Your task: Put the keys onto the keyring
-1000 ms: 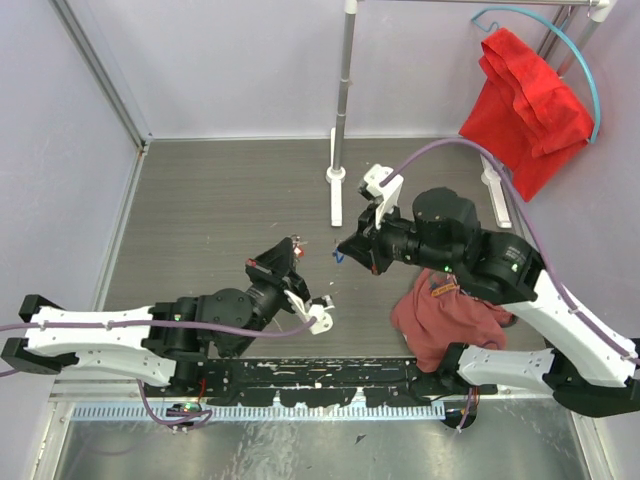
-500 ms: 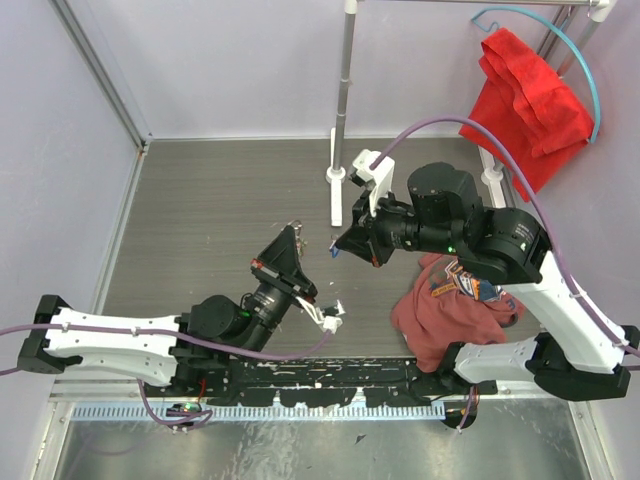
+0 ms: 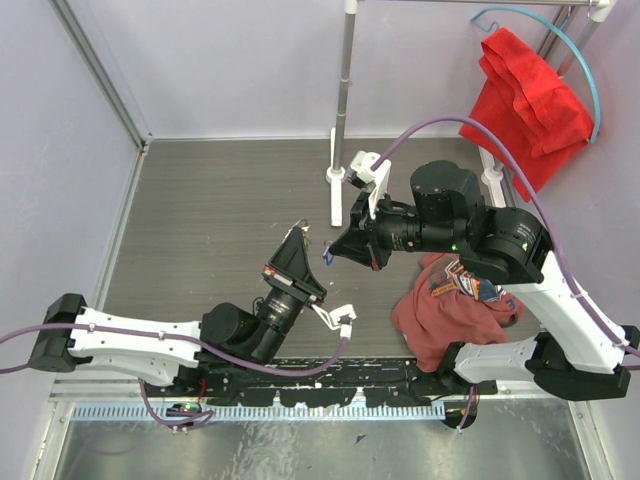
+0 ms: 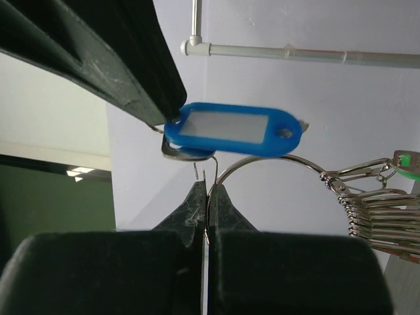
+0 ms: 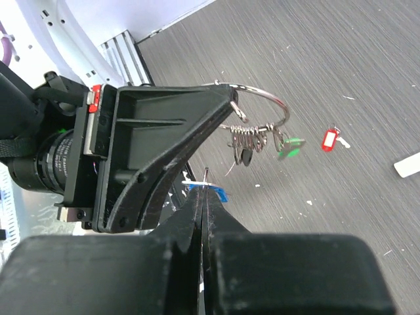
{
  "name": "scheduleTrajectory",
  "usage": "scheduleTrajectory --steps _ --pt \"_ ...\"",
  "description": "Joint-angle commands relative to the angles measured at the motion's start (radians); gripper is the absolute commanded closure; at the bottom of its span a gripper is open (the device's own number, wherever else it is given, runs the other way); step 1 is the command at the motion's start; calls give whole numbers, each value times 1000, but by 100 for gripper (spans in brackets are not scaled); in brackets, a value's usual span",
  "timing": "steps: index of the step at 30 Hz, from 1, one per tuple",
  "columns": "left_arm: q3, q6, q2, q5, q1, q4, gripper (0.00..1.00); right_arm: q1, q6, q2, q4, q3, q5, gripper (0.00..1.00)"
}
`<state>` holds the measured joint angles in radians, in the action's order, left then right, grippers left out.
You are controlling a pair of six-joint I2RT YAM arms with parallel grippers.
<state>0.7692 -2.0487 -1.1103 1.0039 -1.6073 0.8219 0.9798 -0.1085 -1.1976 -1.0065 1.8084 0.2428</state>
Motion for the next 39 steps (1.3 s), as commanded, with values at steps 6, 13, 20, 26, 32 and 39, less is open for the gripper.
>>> scheduleTrajectory --steps 6,13,20,26,32,39 --pt "-13 -121 -39 -19 -4 150 100 -3 -31 -17 74 37 28 99" --pt "-18 -158 -68 -18 -5 176 100 -1 -52 -33 51 49 10 99" --pt "-21 -181 -91 -19 -4 200 100 -1 -75 -51 22 75 -25 99" --pt "-19 -199 -109 -21 -3 224 100 -2 -107 -60 -5 92 -64 100" --pt "-13 -223 -133 -24 -4 259 100 -2 -127 -67 -15 92 -69 99" --pt "-7 -242 -149 -28 -3 285 100 -2 -146 -78 -32 91 -80 99"
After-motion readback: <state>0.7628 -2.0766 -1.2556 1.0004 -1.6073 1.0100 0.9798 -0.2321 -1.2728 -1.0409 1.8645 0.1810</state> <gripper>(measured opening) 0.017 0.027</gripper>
